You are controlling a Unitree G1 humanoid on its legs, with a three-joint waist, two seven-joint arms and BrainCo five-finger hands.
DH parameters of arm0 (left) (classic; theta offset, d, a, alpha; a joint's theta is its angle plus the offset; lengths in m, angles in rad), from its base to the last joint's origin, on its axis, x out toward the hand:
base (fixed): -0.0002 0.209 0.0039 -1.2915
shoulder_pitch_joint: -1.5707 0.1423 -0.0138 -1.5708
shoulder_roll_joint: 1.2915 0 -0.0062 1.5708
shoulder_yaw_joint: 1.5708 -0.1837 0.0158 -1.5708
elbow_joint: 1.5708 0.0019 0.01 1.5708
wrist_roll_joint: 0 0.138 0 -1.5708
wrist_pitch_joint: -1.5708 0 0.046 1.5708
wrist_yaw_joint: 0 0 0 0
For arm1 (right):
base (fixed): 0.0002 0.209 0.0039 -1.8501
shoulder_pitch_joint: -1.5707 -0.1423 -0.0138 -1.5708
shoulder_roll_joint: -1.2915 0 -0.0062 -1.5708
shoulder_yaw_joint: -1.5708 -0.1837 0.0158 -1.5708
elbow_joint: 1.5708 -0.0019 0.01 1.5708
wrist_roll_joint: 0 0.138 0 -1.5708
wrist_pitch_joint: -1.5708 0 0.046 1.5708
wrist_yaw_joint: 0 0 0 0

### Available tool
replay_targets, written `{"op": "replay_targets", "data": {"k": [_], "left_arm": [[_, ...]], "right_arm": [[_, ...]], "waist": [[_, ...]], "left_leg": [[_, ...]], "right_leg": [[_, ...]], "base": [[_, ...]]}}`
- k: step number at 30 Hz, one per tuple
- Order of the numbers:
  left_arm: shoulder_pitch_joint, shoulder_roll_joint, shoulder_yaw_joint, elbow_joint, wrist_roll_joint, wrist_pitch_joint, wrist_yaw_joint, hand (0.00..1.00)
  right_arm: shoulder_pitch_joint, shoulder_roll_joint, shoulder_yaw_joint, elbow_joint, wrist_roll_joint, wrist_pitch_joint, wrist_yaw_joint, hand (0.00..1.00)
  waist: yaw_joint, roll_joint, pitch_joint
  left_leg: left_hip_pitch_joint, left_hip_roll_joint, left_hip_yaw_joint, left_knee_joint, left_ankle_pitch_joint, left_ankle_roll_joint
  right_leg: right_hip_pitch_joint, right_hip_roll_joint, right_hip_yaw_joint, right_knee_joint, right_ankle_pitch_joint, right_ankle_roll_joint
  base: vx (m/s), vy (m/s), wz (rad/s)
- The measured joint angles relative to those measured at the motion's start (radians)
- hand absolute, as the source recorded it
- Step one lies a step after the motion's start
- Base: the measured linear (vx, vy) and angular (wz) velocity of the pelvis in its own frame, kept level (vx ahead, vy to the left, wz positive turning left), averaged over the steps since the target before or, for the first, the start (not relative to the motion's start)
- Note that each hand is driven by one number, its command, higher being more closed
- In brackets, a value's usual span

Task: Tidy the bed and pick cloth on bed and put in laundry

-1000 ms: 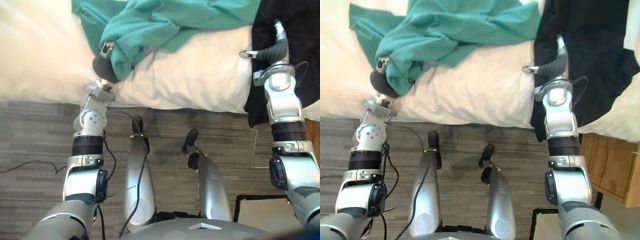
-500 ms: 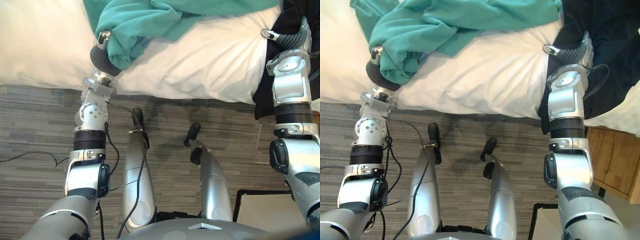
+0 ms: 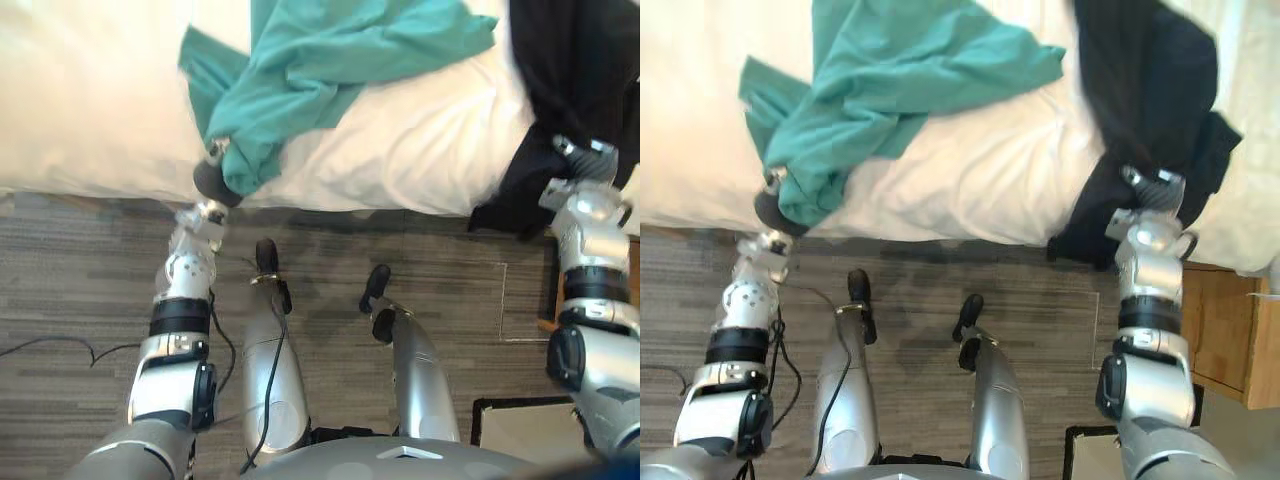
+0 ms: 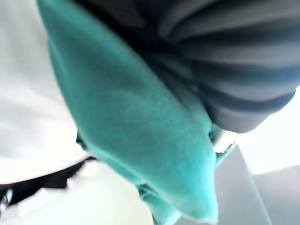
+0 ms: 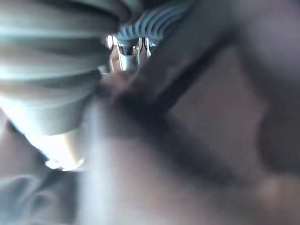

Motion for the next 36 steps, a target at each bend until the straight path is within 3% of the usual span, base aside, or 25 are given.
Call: {"op": "replay_targets", "data": {"k": [1, 2, 6, 10, 12, 13, 14, 16, 19, 21, 28, 32, 36], "left_arm": [[0.021, -0.007, -0.003, 0.024, 0.012, 0.000, 0.008, 1.00], [0.068, -0.020, -0.013, 0.074, 0.044, 0.002, 0.034, 1.00], [0.198, -0.086, -0.058, 0.104, 0.089, 0.015, 0.085, 1.00], [0.257, -0.149, -0.106, 0.101, 0.103, 0.007, 0.152, 1.00], [0.306, -0.190, -0.121, 0.105, 0.112, -0.008, 0.203, 1.00], [0.342, -0.205, -0.134, 0.118, 0.112, -0.012, 0.228, 1.00], [0.358, -0.213, -0.140, 0.129, 0.112, -0.015, 0.238, 1.00], [0.417, -0.255, -0.158, 0.194, 0.112, -0.016, 0.266, 1.00], [0.474, -0.270, -0.179, 0.229, 0.111, -0.024, 0.266, 1.00], [0.508, -0.269, -0.179, 0.231, 0.109, -0.040, 0.270, 1.00], [0.602, -0.256, -0.184, 0.234, 0.085, -0.091, 0.352, 1.00], [0.648, -0.274, -0.183, 0.265, 0.119, -0.157, 0.426, 1.00], [0.668, -0.284, -0.184, 0.267, 0.119, -0.185, 0.463, 1.00]], "right_arm": [[0.025, 0.022, -0.002, 0.009, 0.021, -0.028, 0.011, 1.00], [0.091, 0.082, -0.003, 0.012, 0.070, -0.094, 0.042, 1.00], [0.267, 0.227, -0.004, -0.029, 0.228, -0.255, 0.145, 1.00], [0.417, 0.311, -0.005, -0.149, 0.384, -0.358, 0.258, 1.00], [0.487, 0.356, -0.002, -0.159, 0.458, -0.410, 0.339, 1.00], [0.528, 0.378, 0.016, -0.143, 0.473, -0.434, 0.381, 1.00], [0.547, 0.384, 0.027, -0.132, 0.474, -0.443, 0.401, 1.00], [0.622, 0.396, 0.062, -0.082, 0.459, -0.466, 0.466, 1.00], [0.695, 0.396, 0.072, -0.034, 0.440, -0.465, 0.523, 1.00], [0.743, 0.397, 0.081, -0.029, 0.422, -0.465, 0.561, 1.00], [0.821, 0.409, 0.100, 0.039, 0.297, -0.456, 0.641, 1.00], [0.887, 0.406, 0.101, 0.048, 0.189, -0.457, 0.677, 1.00], [0.921, 0.406, 0.103, 0.084, 0.117, -0.481, 0.696, 1.00]], "waist": [[-0.002, 0.000, 0.000], [-0.004, 0.000, 0.000], [-0.015, 0.001, 0.001], [-0.026, 0.011, -0.011], [-0.030, 0.015, -0.056], [-0.050, 0.027, -0.085], [-0.060, 0.036, -0.101], [-0.101, 0.086, -0.165], [-0.119, 0.141, -0.209], [-0.123, 0.158, -0.231], [-0.135, 0.152, -0.271], [-0.135, 0.167, -0.283], [-0.146, 0.179, -0.292]], "left_leg": [[0.018, 0.001, 0.004, -0.005, -0.003, -0.001], [0.062, 0.006, 0.019, -0.018, -0.007, -0.006], [0.199, 0.014, 0.069, -0.065, -0.018, -0.021], [0.345, 0.006, 0.125, -0.139, -0.017, -0.034], [0.440, -0.015, 0.168, -0.218, -0.004, -0.046], [0.511, -0.039, 0.188, -0.287, 0.016, -0.045], [0.539, -0.051, 0.191, -0.316, 0.027, -0.047], [0.655, -0.093, 0.216, -0.431, 0.069, -0.049], [0.778, -0.125, 0.242, -0.517, 0.075, -0.049], [0.836, -0.140, 0.245, -0.550, 0.075, -0.049], [0.927, -0.164, 0.242, -0.593, 0.078, -0.046], [0.969, -0.169, 0.241, -0.621, 0.084, -0.047], [0.968, -0.176, 0.212, -0.633, 0.096, -0.040]], "right_leg": [[0.015, 0.002, 0.001, -0.005, -0.002, 0.001], [0.051, 0.006, 0.009, -0.019, -0.004, 0.001], [0.147, 0.016, 0.038, -0.044, -0.009, -0.001], [0.241, 0.013, 0.063, -0.064, -0.032, 0.004], [0.282, 0.010, 0.096, -0.091, -0.034, 0.012], [0.326, 0.003, 0.106, -0.119, -0.036, 0.022], [0.347, -0.002, 0.105, -0.134, -0.034, 0.024], [0.433, -0.017, 0.108, -0.191, -0.024, 0.041], [0.539, -0.028, 0.110, -0.257, -0.016, 0.055], [0.597, -0.032, 0.110, -0.289, -0.012, 0.061], [0.711, -0.046, 0.088, -0.358, -0.005, 0.073], [0.752, -0.048, 0.075, -0.375, -0.009, 0.069], [0.768, -0.056, 0.045, -0.375, -0.012, 0.072]], "base": [[0.04, -0.018, -0.13], [0.04, -0.024, -0.17], [0.08, -0.035, -0.21], [0.12, -0.048, -0.17], [0.18, -0.026, -0.30], [0.15, -0.009, -0.19], [0.26, 0.007, -0.05], [0.26, 0.036, -0.03], [0.19, 0.070, -0.10], [0.13, 0.067, -0.04], [0.03, 0.022, 0.06], [-0.08, -0.009, 0.03], [-0.05, -0.013, 0.20]]}}
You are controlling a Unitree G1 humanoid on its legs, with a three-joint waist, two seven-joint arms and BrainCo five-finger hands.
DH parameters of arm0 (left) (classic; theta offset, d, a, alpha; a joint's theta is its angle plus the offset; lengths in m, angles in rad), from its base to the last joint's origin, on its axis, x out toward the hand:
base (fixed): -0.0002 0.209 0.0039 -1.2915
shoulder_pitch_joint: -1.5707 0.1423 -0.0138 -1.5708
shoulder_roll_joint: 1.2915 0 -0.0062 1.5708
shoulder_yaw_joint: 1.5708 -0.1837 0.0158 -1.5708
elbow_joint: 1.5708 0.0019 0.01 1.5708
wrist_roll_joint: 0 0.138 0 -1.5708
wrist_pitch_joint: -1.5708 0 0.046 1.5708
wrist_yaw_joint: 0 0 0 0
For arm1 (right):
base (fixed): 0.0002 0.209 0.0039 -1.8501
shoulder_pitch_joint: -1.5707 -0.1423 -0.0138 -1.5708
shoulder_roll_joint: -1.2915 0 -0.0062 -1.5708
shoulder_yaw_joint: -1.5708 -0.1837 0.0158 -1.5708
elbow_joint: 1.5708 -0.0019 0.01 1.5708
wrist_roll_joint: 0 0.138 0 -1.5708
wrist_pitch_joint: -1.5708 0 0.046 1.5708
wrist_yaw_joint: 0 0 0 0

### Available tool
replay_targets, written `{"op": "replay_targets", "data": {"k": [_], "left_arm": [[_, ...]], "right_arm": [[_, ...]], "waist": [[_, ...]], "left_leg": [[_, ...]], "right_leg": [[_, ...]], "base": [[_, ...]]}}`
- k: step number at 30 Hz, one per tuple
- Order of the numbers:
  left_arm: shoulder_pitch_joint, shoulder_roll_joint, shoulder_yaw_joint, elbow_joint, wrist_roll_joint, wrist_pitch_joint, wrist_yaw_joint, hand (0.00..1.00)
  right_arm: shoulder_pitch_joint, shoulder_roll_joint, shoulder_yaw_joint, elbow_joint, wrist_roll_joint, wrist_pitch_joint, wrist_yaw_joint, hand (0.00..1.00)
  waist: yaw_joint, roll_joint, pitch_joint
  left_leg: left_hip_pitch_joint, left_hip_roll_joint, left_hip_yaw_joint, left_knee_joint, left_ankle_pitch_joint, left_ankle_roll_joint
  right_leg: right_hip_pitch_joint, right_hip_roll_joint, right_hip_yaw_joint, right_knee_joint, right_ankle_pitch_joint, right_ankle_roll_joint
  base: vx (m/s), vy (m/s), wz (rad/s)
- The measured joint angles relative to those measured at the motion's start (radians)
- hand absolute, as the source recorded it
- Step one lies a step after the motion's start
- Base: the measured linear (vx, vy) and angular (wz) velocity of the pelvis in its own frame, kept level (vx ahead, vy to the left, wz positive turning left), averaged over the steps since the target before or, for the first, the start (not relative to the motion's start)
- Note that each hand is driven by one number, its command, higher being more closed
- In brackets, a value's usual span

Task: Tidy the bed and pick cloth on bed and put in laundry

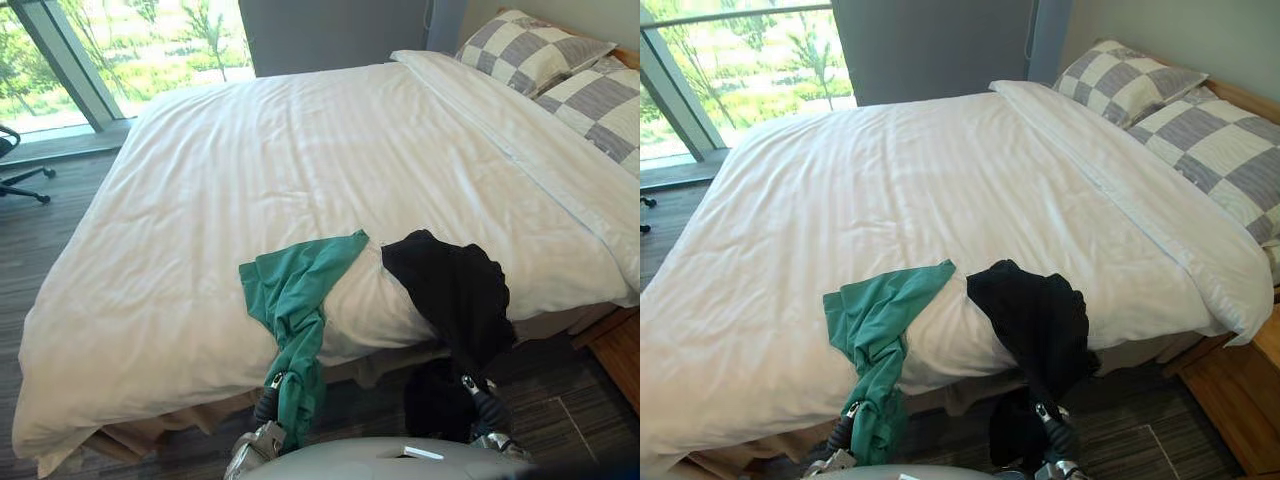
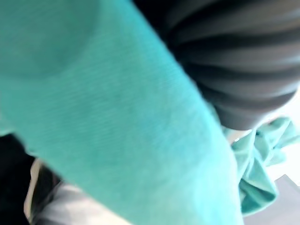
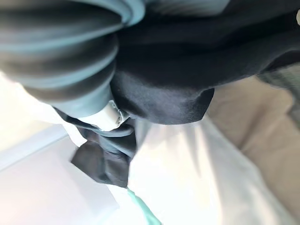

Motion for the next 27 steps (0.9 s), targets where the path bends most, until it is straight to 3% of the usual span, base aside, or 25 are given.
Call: {"op": "replay_targets", "data": {"k": [3, 6, 9, 14, 15, 17, 20, 21, 22, 23, 24, 26, 27], "left_arm": [[0.013, -0.001, -0.001, -0.001, 0.003, -0.035, 0.030, 1.00], [0.024, -0.003, -0.003, -0.011, 0.003, -0.051, 0.063, 1.00], [0.040, -0.012, -0.001, -0.043, 0.003, -0.063, 0.105, 1.00], [0.068, -0.029, 0.003, -0.097, 0.002, -0.069, 0.166, 1.00], [0.066, -0.033, 0.004, -0.111, 0.003, -0.067, 0.179, 1.00], [0.050, -0.036, 0.002, -0.154, 0.011, -0.062, 0.185, 1.00], [0.016, -0.035, 0.015, -0.175, 0.057, -0.067, 0.195, 1.00], [0.020, -0.042, 0.024, -0.189, 0.078, -0.069, 0.201, 1.00], [0.022, -0.044, 0.023, -0.198, 0.082, -0.069, 0.209, 1.00], [0.029, -0.044, 0.023, -0.202, 0.083, -0.070, 0.231, 1.00], [0.039, -0.044, 0.022, -0.204, 0.093, -0.079, 0.238, 1.00], [0.039, -0.038, 0.023, -0.211, 0.116, -0.087, 0.241, 1.00], [0.042, -0.029, 0.023, -0.228, 0.123, -0.087, 0.240, 1.00]], "right_arm": [[0.014, -0.006, 0.045, 0.006, -0.090, -0.049, -0.003, 1.00], [0.014, -0.012, 0.108, 0.006, -0.121, -0.061, -0.003, 1.00], [0.006, -0.015, 0.169, 0.000, -0.149, -0.059, -0.002, 1.00], [-0.023, -0.060, 0.232, -0.001, -0.219, 0.004, 0.005, 1.00], [-0.026, -0.062, 0.239, -0.001, -0.227, 0.017, 0.006, 1.00], [-0.026, -0.056, 0.237, -0.007, -0.226, 0.023, 0.004, 1.00], [-0.072, -0.056, 0.238, -0.009, -0.226, 0.042, -0.007, 1.00], [-0.099, -0.059, 0.236, -0.020, -0.226, 0.041, -0.016, 1.00], [-0.107, -0.063, 0.235, -0.025, -0.226, 0.041, -0.026, 1.00], [-0.113, -0.062, 0.235, -0.031, -0.227, 0.043, -0.042, 1.00], [-0.103, -0.066, 0.235, -0.051, -0.227, 0.042, -0.051, 1.00], [-0.096, -0.072, 0.236, -0.053, -0.228, 0.042, -0.069, 1.00], [-0.088, -0.072, 0.236, -0.055, -0.228, 0.039, -0.084, 1.00]], "waist": [[0.001, -0.001, -0.001], [0.001, 0.002, -0.001], [0.005, 0.006, -0.001], [0.008, 0.013, 0.004], [0.004, 0.006, 0.003], [-0.022, -0.017, 0.000], [-0.013, -0.003, 0.024], [-0.019, 0.010, 0.038], [-0.020, 0.020, 0.045], [-0.016, 0.006, 0.060], [-0.018, 0.003, 0.065], [-0.014, 0.004, 0.068], [-0.025, 0.018, 0.071]], "left_leg": [[-0.004, -0.002, -0.033, -0.004, -0.001, 0.000], [-0.019, -0.008, -0.078, -0.004, -0.001, 0.000], [-0.052, -0.021, -0.139, -0.004, 0.000, 0.002], [-0.101, -0.052, -0.212, 0.015, 0.018, 0.027], [-0.115, -0.073, -0.213, 0.016, 0.031, 0.049], [-0.171, -0.124, -0.096, 0.054, 0.047, 0.115], [-0.259, -0.164, -0.007, 0.125, 0.057, 0.158], [-0.275, -0.164, 0.065, 0.147, 0.011, 0.228], [-0.273, -0.155, 0.118, 0.157, -0.038, 0.260], [-0.263, -0.136, 0.226, 0.213, -0.090, 0.311], [-0.261, -0.112, 0.258, 0.282, -0.112, 0.293], [-0.267, -0.113, 0.209, 0.306, -0.112, 0.235], [-0.252, -0.128, 0.132, 0.251, -0.088, 0.209]], "right_leg": [[0.016, -0.003, -0.030, -0.001, -0.008, 0.008], [0.037, -0.007, -0.071, -0.015, -0.012, 0.014], [0.044, -0.017, -0.123, -0.015, -0.024, 0.022], [0.044, -0.060, -0.221, 0.055, -0.073, 0.047], [0.053, -0.089, -0.274, 0.094, -0.099, 0.057], [0.067, -0.149, -0.390, 0.147, -0.139, 0.080], [0.083, -0.191, -0.527, 0.201, -0.170, 0.078], [0.103, -0.195, -0.574, 0.208, -0.171, 0.074], [0.119, -0.187, -0.603, 0.219, -0.172, 0.075], [0.156, -0.202, -0.639, 0.238, -0.172, 0.077], [0.182, -0.211, -0.677, 0.278, -0.170, 0.078], [0.185, -0.237, -0.686, 0.384, -0.164, 0.067], [0.185, -0.246, -0.680, 0.457, -0.181, 0.023]], "base": [[-0.04, -0.012, 0.28], [-0.01, -0.018, 0.41], [0.03, -0.012, 0.53], [0.10, -0.002, 0.62], [0.11, 0.021, 1.17], [0.10, 0.060, 1.77], [0.07, 0.080, 1.49], [0.04, 0.083, 1.03], [0.08, 0.086, 1.10], [0.12, 0.073, 1.19], [0.18, 0.068, 1.33], [0.16, 0.059, 1.20], [0.11, 0.014, 1.16]]}}
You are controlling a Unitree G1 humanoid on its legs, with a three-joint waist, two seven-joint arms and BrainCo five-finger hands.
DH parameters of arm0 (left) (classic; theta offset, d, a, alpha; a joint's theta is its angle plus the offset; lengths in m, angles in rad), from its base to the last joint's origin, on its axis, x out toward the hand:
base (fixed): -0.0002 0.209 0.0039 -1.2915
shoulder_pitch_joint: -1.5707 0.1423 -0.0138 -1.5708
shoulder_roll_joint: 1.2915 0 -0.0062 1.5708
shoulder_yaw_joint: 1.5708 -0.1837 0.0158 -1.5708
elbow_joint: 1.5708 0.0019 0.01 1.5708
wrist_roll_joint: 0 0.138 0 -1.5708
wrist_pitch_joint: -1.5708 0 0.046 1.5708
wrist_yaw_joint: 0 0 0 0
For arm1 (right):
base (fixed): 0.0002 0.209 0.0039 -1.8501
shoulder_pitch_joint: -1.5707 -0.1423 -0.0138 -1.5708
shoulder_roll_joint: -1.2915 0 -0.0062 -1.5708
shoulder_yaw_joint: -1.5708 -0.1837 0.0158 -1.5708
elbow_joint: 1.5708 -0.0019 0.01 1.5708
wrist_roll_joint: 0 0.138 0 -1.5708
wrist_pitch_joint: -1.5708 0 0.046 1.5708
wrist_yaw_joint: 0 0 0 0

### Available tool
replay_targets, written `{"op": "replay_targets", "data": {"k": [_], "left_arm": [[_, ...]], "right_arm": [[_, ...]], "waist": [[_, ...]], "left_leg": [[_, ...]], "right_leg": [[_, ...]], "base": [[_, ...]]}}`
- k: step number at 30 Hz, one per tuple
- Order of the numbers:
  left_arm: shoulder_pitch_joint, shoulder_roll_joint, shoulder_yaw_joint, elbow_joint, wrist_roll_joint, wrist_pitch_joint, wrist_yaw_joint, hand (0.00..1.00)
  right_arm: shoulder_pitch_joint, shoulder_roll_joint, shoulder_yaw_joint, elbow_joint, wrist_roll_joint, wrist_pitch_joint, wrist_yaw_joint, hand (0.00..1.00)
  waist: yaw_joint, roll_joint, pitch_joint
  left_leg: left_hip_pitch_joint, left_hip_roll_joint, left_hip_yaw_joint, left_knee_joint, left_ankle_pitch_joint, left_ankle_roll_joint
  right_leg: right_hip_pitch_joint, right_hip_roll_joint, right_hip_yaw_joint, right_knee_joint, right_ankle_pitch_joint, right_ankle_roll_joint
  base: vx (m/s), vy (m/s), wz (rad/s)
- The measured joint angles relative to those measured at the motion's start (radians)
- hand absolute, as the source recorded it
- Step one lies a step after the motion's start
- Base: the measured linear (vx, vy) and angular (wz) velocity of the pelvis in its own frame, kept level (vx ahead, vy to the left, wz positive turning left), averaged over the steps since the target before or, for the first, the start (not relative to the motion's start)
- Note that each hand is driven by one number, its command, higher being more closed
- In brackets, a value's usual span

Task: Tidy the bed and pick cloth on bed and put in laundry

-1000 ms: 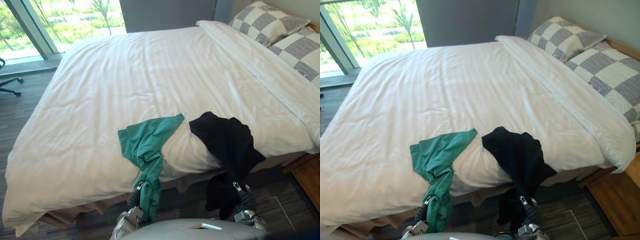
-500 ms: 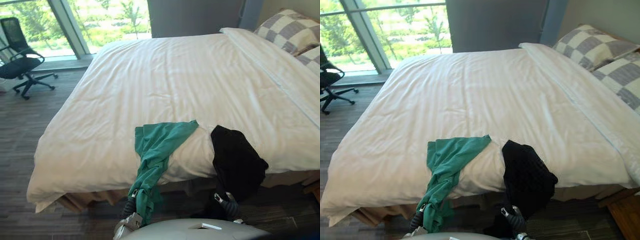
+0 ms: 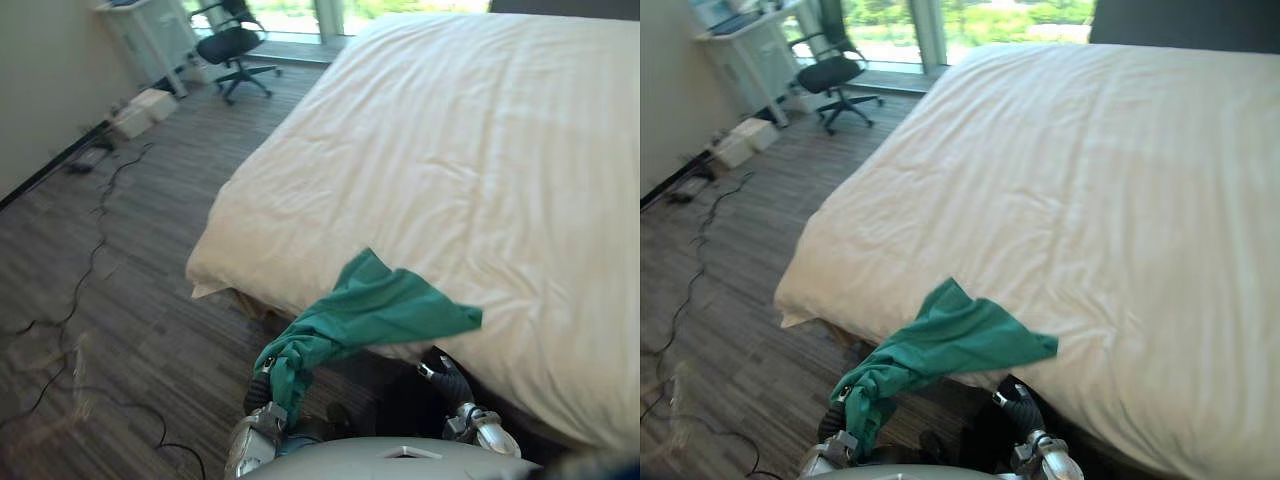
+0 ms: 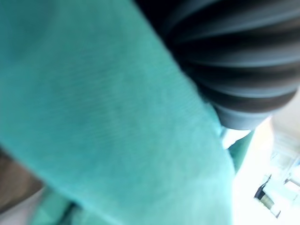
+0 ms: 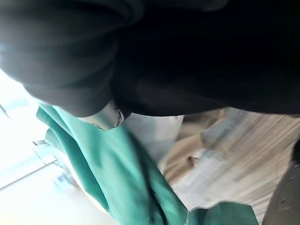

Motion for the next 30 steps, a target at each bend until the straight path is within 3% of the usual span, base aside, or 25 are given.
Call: {"op": "replay_targets", "data": {"k": [1, 3, 5, 8, 9, 10, 11, 12, 13, 15, 17, 19, 20, 21, 23, 27, 29, 30], "left_arm": [[0.006, -0.004, -0.003, -0.007, 0.002, 0.000, -0.001, 1.00], [-0.015, 0.002, 0.027, -0.013, 0.029, -0.008, -0.001, 1.00], [-0.006, -0.010, 0.015, -0.014, 0.055, -0.007, -0.002, 1.00], [0.003, -0.004, 0.004, -0.015, 0.086, -0.015, -0.001, 1.00], [-0.004, 0.000, 0.004, -0.016, 0.097, -0.021, 0.000, 1.00], [-0.021, 0.002, 0.000, -0.011, 0.097, -0.025, 0.003, 1.00], [-0.030, 0.004, 0.002, -0.010, 0.097, -0.025, 0.008, 1.00], [-0.052, 0.001, 0.002, -0.007, 0.097, -0.027, 0.015, 1.00], [-0.078, -0.003, -0.004, 0.007, 0.098, -0.026, 0.014, 1.00], [-0.110, 0.001, -0.027, 0.048, 0.099, -0.020, 0.009, 1.00], [-0.121, 0.011, -0.036, 0.075, 0.111, -0.019, -0.009, 1.00], [-0.123, 0.019, -0.048, 0.076, 0.117, -0.018, -0.018, 1.00], [-0.121, 0.022, -0.048, 0.076, 0.117, -0.018, -0.025, 1.00], [-0.109, 0.032, -0.045, 0.076, 0.117, -0.020, -0.027, 1.00], [-0.074, 0.020, -0.043, 0.099, 0.116, -0.019, -0.033, 1.00], [-0.053, 0.022, -0.033, 0.093, 0.115, -0.032, -0.048, 1.00], [-0.047, 0.029, -0.033, 0.092, 0.117, -0.047, -0.061, 1.00], [0.004, -0.001, -0.045, 0.104, 0.119, -0.082, -0.099, 1.00]], "right_arm": [[0.006, 0.003, 0.001, 0.000, 0.000, -0.002, -0.003, 1.00], [-0.014, 0.018, 0.028, -0.001, -0.013, -0.011, -0.003, 1.00], [-0.011, 0.017, 0.027, -0.001, -0.021, -0.016, -0.009, 1.00], [0.013, 0.028, 0.031, -0.001, -0.022, -0.023, -0.021, 1.00], [0.023, 0.029, 0.034, 0.000, -0.029, -0.024, -0.028, 1.00], [0.033, 0.024, 0.036, 0.004, -0.039, -0.034, -0.030, 1.00], [0.032, 0.025, 0.038, 0.002, -0.040, -0.042, -0.031, 1.00], [0.018, 0.011, 0.041, -0.003, -0.041, -0.058, -0.035, 1.00], [0.014, -0.003, 0.041, -0.012, -0.040, -0.069, -0.048, 1.00], [0.030, -0.017, 0.043, -0.021, -0.036, -0.079, -0.063, 1.00], [0.040, -0.019, 0.044, -0.010, -0.032, -0.082, -0.066, 1.00], [0.040, -0.019, 0.046, 0.002, -0.010, -0.090, -0.055, 1.00], [0.041, -0.018, 0.047, 0.006, 0.000, -0.094, -0.045, 1.00], [0.040, -0.009, 0.050, 0.010, 0.004, -0.100, -0.035, 1.00], [0.049, -0.011, 0.063, 0.004, 0.015, -0.099, -0.005, 1.00], [0.042, 0.003, 0.080, -0.004, 0.056, -0.092, 0.007, 1.00], [0.053, 0.019, 0.081, -0.004, 0.069, -0.082, 0.014, 1.00], [0.102, 0.039, 0.079, -0.048, 0.091, -0.065, 0.024, 1.00]], "waist": [[-0.003, -0.004, 0.010], [0.013, -0.042, 0.039], [0.013, -0.038, 0.047], [0.015, -0.030, 0.050], [0.015, -0.026, 0.051], [0.016, -0.018, 0.057], [0.018, -0.024, 0.058], [0.043, -0.012, 0.066], [0.036, -0.002, 0.073], [0.010, 0.004, 0.076], [0.007, 0.002, 0.074], [0.028, -0.017, 0.069], [0.036, -0.033, 0.067], [0.048, -0.056, 0.066], [0.041, -0.042, 0.056], [0.059, -0.046, 0.039], [0.061, -0.067, 0.027], [0.060, -0.057, -0.070]], "left_leg": [[0.010, -0.014, -0.023, -0.036, 0.012, 0.004], [0.040, -0.063, -0.062, -0.111, 0.057, -0.003], [0.049, -0.081, -0.102, -0.154, 0.082, -0.011], [0.090, -0.108, -0.215, -0.189, 0.090, -0.008], [0.104, -0.103, -0.285, -0.191, 0.087, -0.004], [0.107, -0.099, -0.358, -0.187, 0.079, 0.006], [0.107, -0.097, -0.393, -0.187, 0.077, 0.006], [0.095, -0.090, -0.424, -0.183, 0.076, 0.008], [0.073, -0.095, -0.492, -0.167, 0.075, 0.011], [0.084, -0.107, -0.614, -0.157, 0.076, 0.014], [0.100, -0.108, -0.690, -0.153, 0.081, 0.004], [0.105, -0.129, -0.758, -0.153, 0.079, 0.005], [0.103, -0.146, -0.759, -0.150, 0.068, 0.000], [0.095, -0.155, -0.701, -0.135, 0.038, -0.009], [0.092, -0.116, -0.577, -0.085, 0.019, -0.048], [0.099, -0.112, -0.569, -0.084, 0.005, -0.056], [0.112, -0.112, -0.567, -0.093, 0.005, -0.058], [0.180, -0.108, -0.529, -0.227, 0.069, -0.065]], "right_leg": [[0.000, 0.018, 0.006, -0.029, -0.035, 0.009], [0.027, 0.057, -0.054, -0.151, -0.027, -0.012], [0.021, 0.048, -0.061, -0.104, 0.007, -0.019], [0.033, -0.010, -0.076, 0.085, 0.107, -0.069], [0.011, -0.043, -0.041, 0.206, 0.190, -0.121], [-0.039, -0.047, 0.029, 0.302, 0.068, -0.142], [-0.068, -0.029, 0.062, 0.314, 0.004, -0.157], [-0.133, 0.047, 0.147, 0.277, -0.073, -0.155], [-0.189, 0.149, 0.256, 0.245, -0.115, -0.135], [-0.231, 0.270, 0.375, 0.184, -0.149, -0.136], [-0.281, 0.331, 0.506, 0.104, -0.166, -0.134], [-0.331, 0.354, 0.672, -0.020, -0.154, -0.124], [-0.332, 0.350, 0.723, -0.094, -0.122, -0.125], [-0.325, 0.329, 0.737, -0.147, -0.036, -0.153], [-0.287, 0.321, 0.681, -0.172, -0.038, -0.157], [-0.251, 0.324, 0.680, -0.202, -0.036, -0.153], [-0.232, 0.326, 0.680, -0.219, -0.033, -0.149], [-0.204, 0.329, 0.685, -0.264, -0.014, -0.139]], "base": [[0.09, -0.044, 1.18], [0.08, -0.075, 0.83], [0.09, 0.007, 0.74], [0.18, 0.007, 1.10], [0.26, -0.008, 1.46], [0.27, -0.014, 1.53], [0.26, -0.022, 1.16], [0.20, -0.018, 1.18], [0.18, -0.027, 1.27], [0.13, -0.084, 1.83], [0.13, -0.113, 1.73], [0.06, -0.111, 1.15], [0.01, -0.133, 0.60], [0.03, -0.136, 0.70], [0.08, -0.099, 0.55], [0.10, -0.009, -0.01], [0.09, -0.013, 0.00], [0.00, 0.000, 0.00]]}}
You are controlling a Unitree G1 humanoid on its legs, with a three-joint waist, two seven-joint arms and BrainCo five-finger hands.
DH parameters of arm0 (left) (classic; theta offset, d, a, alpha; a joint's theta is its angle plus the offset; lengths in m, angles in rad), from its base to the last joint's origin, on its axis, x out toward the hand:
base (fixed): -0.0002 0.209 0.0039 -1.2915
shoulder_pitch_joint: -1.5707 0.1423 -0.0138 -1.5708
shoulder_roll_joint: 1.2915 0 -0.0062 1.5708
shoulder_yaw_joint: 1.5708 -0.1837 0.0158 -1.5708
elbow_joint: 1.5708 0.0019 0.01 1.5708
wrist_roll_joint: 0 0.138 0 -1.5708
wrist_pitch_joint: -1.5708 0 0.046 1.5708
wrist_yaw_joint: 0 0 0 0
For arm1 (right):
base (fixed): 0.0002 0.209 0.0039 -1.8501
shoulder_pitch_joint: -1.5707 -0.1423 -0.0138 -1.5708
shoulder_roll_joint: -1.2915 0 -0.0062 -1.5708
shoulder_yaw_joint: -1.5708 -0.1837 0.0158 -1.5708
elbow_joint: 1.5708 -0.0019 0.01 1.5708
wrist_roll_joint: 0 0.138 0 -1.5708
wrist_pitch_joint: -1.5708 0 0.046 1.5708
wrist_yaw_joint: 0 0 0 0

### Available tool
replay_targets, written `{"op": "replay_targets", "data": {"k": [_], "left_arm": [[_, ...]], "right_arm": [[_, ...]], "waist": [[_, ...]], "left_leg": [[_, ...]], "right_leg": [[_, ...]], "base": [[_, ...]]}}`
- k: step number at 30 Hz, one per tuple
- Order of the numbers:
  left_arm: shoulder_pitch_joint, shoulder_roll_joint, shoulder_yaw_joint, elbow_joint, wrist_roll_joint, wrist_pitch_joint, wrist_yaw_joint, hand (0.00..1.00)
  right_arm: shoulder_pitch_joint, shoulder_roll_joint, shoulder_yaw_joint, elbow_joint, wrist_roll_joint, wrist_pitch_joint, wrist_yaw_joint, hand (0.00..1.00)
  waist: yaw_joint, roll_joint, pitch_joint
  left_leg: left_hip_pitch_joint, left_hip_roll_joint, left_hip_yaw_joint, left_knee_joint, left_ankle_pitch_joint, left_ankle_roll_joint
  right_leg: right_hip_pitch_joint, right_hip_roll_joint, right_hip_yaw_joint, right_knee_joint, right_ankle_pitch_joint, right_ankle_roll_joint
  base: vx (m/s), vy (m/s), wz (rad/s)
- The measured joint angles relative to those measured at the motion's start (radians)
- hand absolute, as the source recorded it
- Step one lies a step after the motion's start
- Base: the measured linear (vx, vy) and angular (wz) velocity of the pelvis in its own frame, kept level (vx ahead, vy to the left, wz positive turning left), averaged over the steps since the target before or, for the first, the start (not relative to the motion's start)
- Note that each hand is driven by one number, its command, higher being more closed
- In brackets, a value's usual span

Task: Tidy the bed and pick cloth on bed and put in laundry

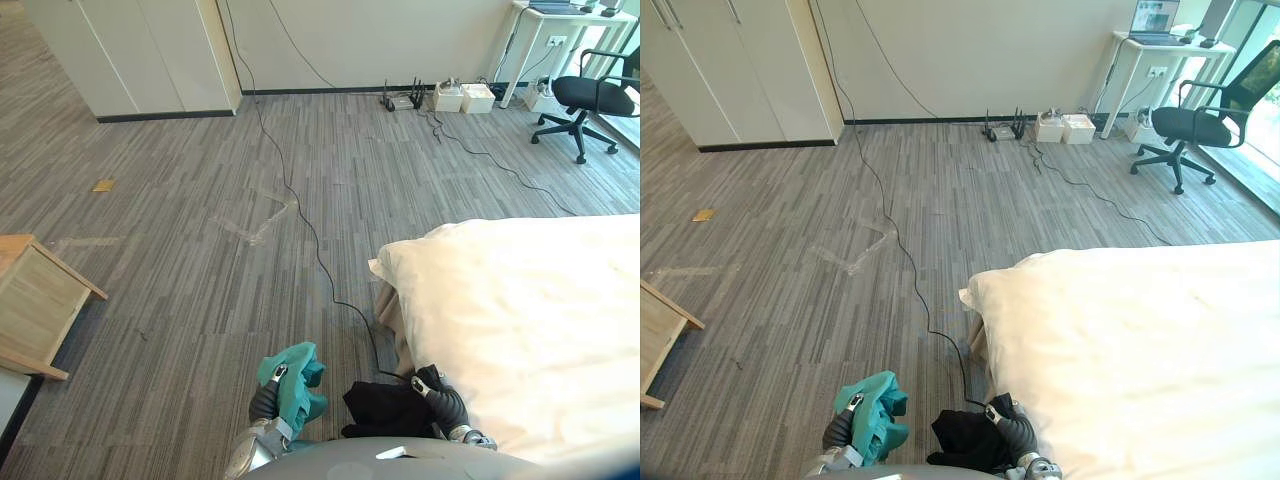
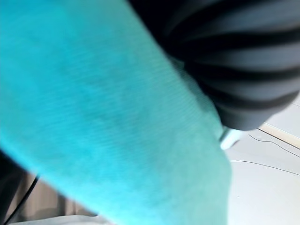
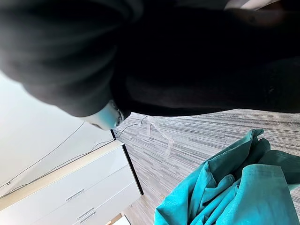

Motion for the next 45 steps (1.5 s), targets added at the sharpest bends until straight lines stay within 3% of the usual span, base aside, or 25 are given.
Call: {"op": "replay_targets", "data": {"k": [7, 9, 13, 15, 16, 19, 21, 22, 23, 24, 25, 30, 34, 35, 36, 37, 38, 39, 40, 41, 42, 45], "left_arm": [[0.014, -0.003, 0.000, 0.000, 0.005, -0.020, 0.001, 1.00], [0.030, 0.000, 0.000, 0.000, 0.045, -0.059, 0.005, 1.00], [0.058, 0.002, -0.003, 0.002, 0.113, -0.136, 0.029, 1.00], [0.053, 0.014, -0.002, 0.001, 0.116, -0.180, 0.044, 1.00], [0.051, 0.011, 0.014, -0.008, 0.127, -0.212, 0.050, 1.00], [0.043, 0.016, 0.032, -0.007, 0.134, -0.230, 0.052, 1.00], [0.033, 0.036, 0.027, -0.004, 0.134, -0.225, 0.044, 1.00], [0.029, 0.038, 0.026, -0.003, 0.134, -0.221, 0.043, 1.00], [0.032, 0.029, 0.017, -0.002, 0.133, -0.212, 0.043, 1.00], [0.035, 0.025, 0.001, 0.001, 0.133, -0.206, 0.042, 1.00], [0.034, 0.021, -0.001, 0.001, 0.133, -0.197, 0.042, 1.00], [0.036, 0.028, 0.004, 0.033, 0.131, -0.201, 0.043, 1.00], [0.050, 0.028, 0.011, 0.051, 0.131, -0.204, 0.026, 1.00], [0.056, 0.027, 0.014, 0.051, 0.130, -0.204, 0.021, 1.00], [0.055, 0.025, 0.014, 0.063, 0.128, -0.203, 0.016, 1.00], [0.056, 0.024, 0.014, 0.069, 0.127, -0.204, 0.011, 1.00], [0.060, 0.045, 0.011, 0.076, 0.123, -0.206, 0.001, 1.00], [0.067, 0.084, 0.013, 0.074, 0.114, -0.209, -0.008, 1.00], [0.069, 0.102, 0.014, 0.068, 0.113, -0.210, -0.015, 1.00], [0.071, 0.114, 0.003, 0.050, 0.117, -0.211, -0.021, 1.00], [0.072, 0.105, -0.001, 0.040, 0.116, -0.210, -0.021, 1.00], [0.072, 0.102, -0.001, 0.039, 0.090, -0.207, -0.014, 1.00]], "right_arm": [[0.014, 0.004, 0.000, 0.000, 0.001, 0.000, -0.001, 1.00], [0.033, 0.016, -0.003, -0.001, 0.002, -0.001, -0.004, 1.00], [0.044, 0.024, -0.005, 0.011, 0.009, 0.003, -0.013, 1.00], [0.036, 0.020, -0.004, 0.009, 0.010, 0.003, -0.018, 1.00], [0.027, 0.015, -0.008, 0.009, 0.015, 0.012, -0.031, 1.00], [-0.005, -0.007, -0.013, 0.011, 0.049, 0.020, -0.042, 1.00], [-0.063, -0.017, -0.044, 0.041, 0.061, 0.020, -0.044, 1.00], [-0.083, -0.023, -0.053, 0.056, 0.072, 0.020, -0.044, 1.00], [-0.097, -0.046, -0.076, 0.075, 0.071, 0.020, -0.043, 1.00], [-0.112, -0.055, -0.094, 0.098, 0.070, 0.021, -0.042, 1.00], [-0.129, -0.055, -0.103, 0.123, 0.068, 0.023, -0.042, 1.00], [-0.117, -0.048, -0.091, 0.175, 0.029, 0.020, 0.004, 1.00], [-0.105, -0.049, -0.124, 0.186, 0.027, 0.018, 0.032, 1.00], [-0.107, -0.050, -0.135, 0.186, 0.025, 0.013, 0.043, 1.00], [-0.111, -0.051, -0.159, 0.194, 0.019, 0.010, 0.054, 1.00], [-0.117, -0.051, -0.168, 0.206, 0.019, 0.010, 0.058, 1.00], [-0.110, -0.047, -0.168, 0.209, 0.020, 0.010, 0.067, 1.00], [-0.104, -0.037, -0.169, 0.219, 0.021, 0.010, 0.078, 1.00], [-0.106, -0.032, -0.170, 0.228, 0.027, 0.010, 0.079, 1.00], [-0.103, -0.030, -0.172, 0.217, 0.044, 0.003, 0.083, 1.00], [-0.097, -0.036, -0.178, 0.207, 0.053, 0.000, 0.085, 1.00], [-0.051, 0.016, -0.158, 0.121, 0.049, -0.007, 0.084, 1.00]], "waist": [[-0.006, -0.003, 0.003], [-0.010, -0.013, 0.005], [-0.006, -0.027, 0.011], [-0.001, -0.033, 0.020], [0.004, -0.024, 0.045], [0.008, -0.019, 0.104], [0.027, -0.024, 0.146], [0.034, -0.029, 0.159], [0.032, 0.005, 0.157], [0.032, 0.028, 0.160], [0.034, 0.027, 0.160], [0.055, 0.017, 0.178], [0.065, 0.013, 0.152], [0.068, 0.009, 0.142], [0.069, 0.022, 0.134], [0.068, 0.021, 0.130], [0.066, -0.011, 0.120], [0.065, -0.054, 0.115], [0.064, -0.081, 0.109], [0.058, -0.085, 0.107], [0.058, -0.067, 0.113], [0.050, -0.072, 0.128]], "left_leg": [[0.000, 0.004, 0.015, -0.015, -0.009, -0.011], [-0.002, 0.029, 0.130, -0.004, -0.043, -0.009], [-0.019, 0.036, 0.165, 0.047, -0.085, -0.012], [-0.120, 0.072, 0.208, 0.250, -0.183, -0.032], [-0.192, 0.101, 0.238, 0.439, -0.217, -0.045], [-0.287, 0.135, 0.239, 0.674, -0.216, -0.056], [-0.323, 0.138, 0.266, 0.767, -0.205, -0.117], [-0.318, 0.133, 0.275, 0.740, -0.236, -0.103], [-0.303, 0.133, 0.260, 0.588, -0.203, -0.091], [-0.272, 0.128, 0.265, 0.508, -0.203, -0.053], [-0.245, 0.101, 0.279, 0.453, -0.193, -0.038], [-0.231, 0.110, 0.330, 0.504, -0.199, -0.041], [-0.187, 0.107, 0.377, 0.431, -0.254, 0.001], [-0.180, 0.098, 0.388, 0.413, -0.262, 0.013], [-0.175, 0.103, 0.384, 0.408, -0.267, 0.023], [-0.173, 0.104, 0.383, 0.408, -0.270, 0.029], [-0.172, 0.087, 0.373, 0.407, -0.274, 0.037], [-0.163, 0.046, 0.347, 0.385, -0.271, 0.037], [-0.140, 0.021, 0.328, 0.364, -0.253, 0.040], [-0.138, 0.019, 0.296, 0.347, -0.249, 0.041], [-0.116, 0.017, 0.276, 0.323, -0.239, 0.064], [-0.069, 0.021, 0.228, 0.268, -0.233, 0.074]], "right_leg": [[-0.007, 0.000, 0.002, -0.002, 0.000, 0.000], [0.000, -0.003, -0.001, -0.014, 0.000, 0.000], [0.015, -0.004, -0.006, -0.038, -0.005, 0.008], [0.020, -0.004, -0.028, -0.046, -0.008, 0.009], [0.037, 0.002, -0.049, -0.049, -0.016, 0.005], [0.086, 0.004, -0.117, -0.057, -0.017, 0.008], [0.130, -0.019, -0.136, -0.071, -0.012, 0.016], [0.135, -0.026, -0.138, -0.071, -0.012, 0.017], [0.134, -0.023, -0.144, -0.068, -0.012, 0.018], [0.139, -0.021, -0.152, -0.079, -0.014, 0.029], [0.159, -0.036, -0.164, -0.114, -0.005, 0.046], [0.238, -0.035, -0.166, -0.196, 0.054, 0.079], [0.231, -0.041, -0.160, -0.177, 0.050, 0.088], [0.201, -0.055, -0.159, -0.110, 0.020, 0.120], [0.134, -0.079, -0.153, 0.062, -0.027, 0.148], [0.076, -0.103, -0.139, 0.219, -0.046, 0.149], [-0.033, -0.156, -0.103, 0.537, -0.015, 0.151], [-0.086, -0.187, -0.067, 0.662, 0.123, 0.134], [-0.098, -0.203, -0.060, 0.685, 0.155, 0.132], [-0.135, -0.220, -0.076, 0.754, 0.259, 0.123], [-0.186, -0.227, -0.074, 0.830, 0.327, 0.113], [-0.307, -0.206, -0.106, 0.860, 0.102, 0.047]], "base": [[0.00, -0.001, -0.04], [0.00, 0.000, 0.00], [0.09, -0.016, -0.03], [0.14, -0.016, 0.26], [0.12, -0.011, 0.41], [0.07, -0.009, 0.36], [0.13, 0.069, 0.28], [0.08, 0.084, 0.21], [0.06, 0.095, 0.17], [0.08, 0.157, 0.28], [0.08, 0.141, 0.19], [0.06, 0.042, 0.00], [0.01, 0.021, -0.15], [0.01, 0.030, -0.10], [0.01, 0.040, 0.01], [0.02, 0.031, 0.33], [0.05, 0.023, 0.56], [0.06, 0.022, 0.66], [0.19, 0.040, 0.71], [0.20, 0.050, 0.61], [0.22, 0.045, 0.53], [0.15, 0.025, 0.34]]}}
